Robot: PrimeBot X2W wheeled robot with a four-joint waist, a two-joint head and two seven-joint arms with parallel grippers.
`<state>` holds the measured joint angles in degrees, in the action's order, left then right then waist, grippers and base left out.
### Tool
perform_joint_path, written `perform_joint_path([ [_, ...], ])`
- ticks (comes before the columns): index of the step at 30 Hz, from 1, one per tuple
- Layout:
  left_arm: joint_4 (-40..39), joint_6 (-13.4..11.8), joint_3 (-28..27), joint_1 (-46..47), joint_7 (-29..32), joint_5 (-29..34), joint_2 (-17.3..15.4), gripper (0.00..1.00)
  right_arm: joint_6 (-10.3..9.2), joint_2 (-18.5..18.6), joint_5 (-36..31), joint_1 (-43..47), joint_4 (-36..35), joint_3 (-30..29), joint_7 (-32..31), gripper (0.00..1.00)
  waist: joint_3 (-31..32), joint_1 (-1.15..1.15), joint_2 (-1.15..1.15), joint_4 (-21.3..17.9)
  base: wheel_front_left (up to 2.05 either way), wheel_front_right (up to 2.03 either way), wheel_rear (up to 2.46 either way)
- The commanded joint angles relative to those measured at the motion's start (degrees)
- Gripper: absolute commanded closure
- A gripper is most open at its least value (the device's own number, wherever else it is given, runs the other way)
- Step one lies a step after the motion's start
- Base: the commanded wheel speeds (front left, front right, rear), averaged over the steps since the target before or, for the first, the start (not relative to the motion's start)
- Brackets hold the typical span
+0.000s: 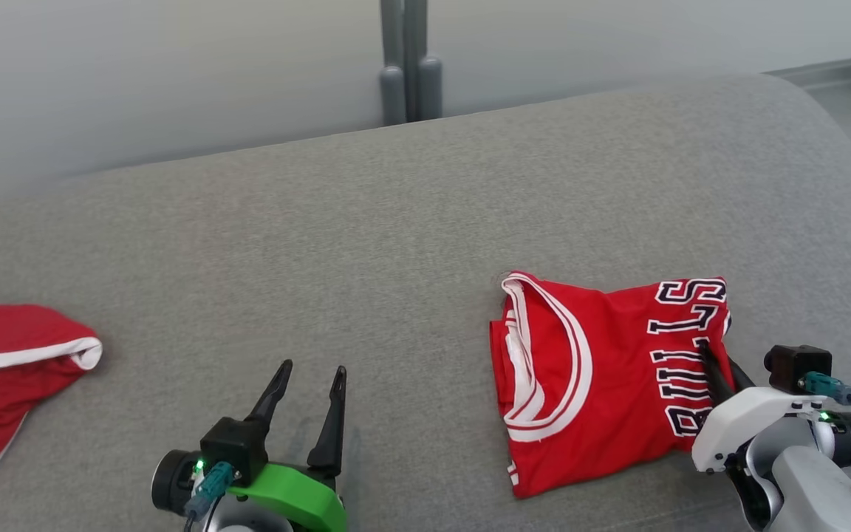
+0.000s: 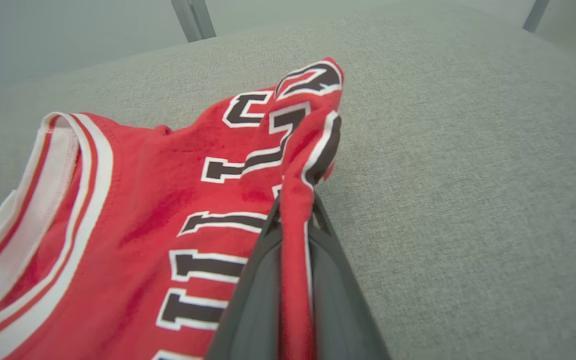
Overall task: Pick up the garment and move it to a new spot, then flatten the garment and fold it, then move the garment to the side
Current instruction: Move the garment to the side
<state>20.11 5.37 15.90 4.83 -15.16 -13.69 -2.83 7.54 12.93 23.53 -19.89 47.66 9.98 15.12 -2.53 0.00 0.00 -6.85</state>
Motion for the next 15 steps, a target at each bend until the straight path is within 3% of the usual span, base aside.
perform_joint_path([
  [1,-0.9,0.1,0.3,1.3,0.0,0.7,-0.2,0.0,-0.11,-0.5,-0.5,-0.6,-0.5,0.3,0.0,1.0,-1.3,0.0,0.0,-7.0,0.0,0.0,0.0],
  [10,-1.7,0.6,1.5,2.3,0.1,1.6,-0.2,0.0,-0.11,-1.4,-0.4,-0.8,-1.3,1.7,0.0,1.0,-2.1,0.0,0.0,-14.1,0.0,0.0,0.0],
  [15,-2.5,0.9,2.3,3.2,0.0,2.4,-0.2,0.0,-0.11,-1.8,0.0,-1.0,-1.9,2.6,0.0,1.0,-3.2,0.0,0.0,-16.2,0.0,0.0,0.0],
])
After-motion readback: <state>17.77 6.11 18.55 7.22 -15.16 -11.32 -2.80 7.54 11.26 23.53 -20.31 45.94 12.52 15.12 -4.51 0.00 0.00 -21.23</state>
